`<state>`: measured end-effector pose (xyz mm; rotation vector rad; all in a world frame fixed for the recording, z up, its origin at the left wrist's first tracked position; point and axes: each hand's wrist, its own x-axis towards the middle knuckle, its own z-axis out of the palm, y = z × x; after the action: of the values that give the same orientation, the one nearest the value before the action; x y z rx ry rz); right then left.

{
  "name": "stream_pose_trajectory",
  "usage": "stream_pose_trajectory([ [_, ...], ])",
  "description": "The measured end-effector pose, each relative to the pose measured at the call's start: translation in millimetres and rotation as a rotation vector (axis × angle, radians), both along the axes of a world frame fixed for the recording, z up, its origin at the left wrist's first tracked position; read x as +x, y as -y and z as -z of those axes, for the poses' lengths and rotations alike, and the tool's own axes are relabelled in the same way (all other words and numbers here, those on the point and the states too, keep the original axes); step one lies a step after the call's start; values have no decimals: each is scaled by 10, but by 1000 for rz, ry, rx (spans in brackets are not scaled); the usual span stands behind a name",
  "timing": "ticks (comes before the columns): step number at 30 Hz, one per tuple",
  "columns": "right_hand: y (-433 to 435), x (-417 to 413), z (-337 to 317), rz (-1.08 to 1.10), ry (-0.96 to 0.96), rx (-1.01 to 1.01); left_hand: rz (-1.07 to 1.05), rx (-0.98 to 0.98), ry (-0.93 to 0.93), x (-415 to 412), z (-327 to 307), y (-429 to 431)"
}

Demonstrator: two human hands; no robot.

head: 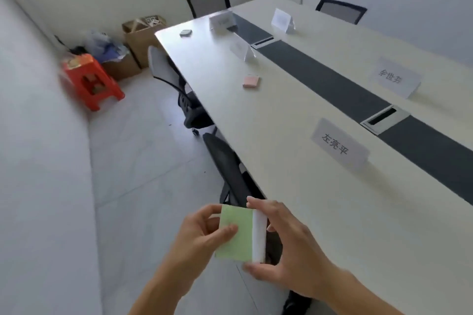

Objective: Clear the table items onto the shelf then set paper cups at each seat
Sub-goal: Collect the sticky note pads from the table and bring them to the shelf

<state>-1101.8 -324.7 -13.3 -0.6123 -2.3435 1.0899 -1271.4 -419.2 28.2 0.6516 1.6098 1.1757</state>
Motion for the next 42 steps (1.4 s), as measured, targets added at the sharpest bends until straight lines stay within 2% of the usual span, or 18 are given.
stream_pose_trajectory([
  [3, 501, -273, -5, -91, -16, -204, -176, 49, 26, -190, 18, 697],
  [6, 954, -547, 57, -42, 22, -517, -306, 91, 16, -351, 30, 1331],
  [9, 1305, -844, 46, -103, 92, -650, -364, 102, -1, -515, 29, 1810],
  [13, 1479, -1221, -20, -236, 149, -485, -325, 56, 81, -816, 10, 2157],
  [18, 1386, -1804, 1, -368, 206, -279, -253, -29, 129, -1234, 115, 2147],
  [24, 1029, -2655, 230, -329, 271, -371, -451, -126, 137, -1972, 332, 1841],
  [27, 703, -3077, 300, -281, 301, -417, -595, -100, 352, -2465, 378, 1724],
  [30, 353, -3444, 313, -232, 327, -435, -608, -1, 560, -2947, 305, 1601],
  [33, 48, -3785, 307, -205, 350, -452, -650, 112, 636, -3365, 242, 1436],
  [36, -192, -4129, 327, -183, 395, -429, -654, 67, 522, -3790, 240, 1238],
  [39, -425, -4454, 392, -139, 443, -412, -598, -107, 239, -4266, 359, 987],
  [42, -661, -4744, 487, -80, 491, -435, -527, -221, 53, -4815, 513, 712],
])
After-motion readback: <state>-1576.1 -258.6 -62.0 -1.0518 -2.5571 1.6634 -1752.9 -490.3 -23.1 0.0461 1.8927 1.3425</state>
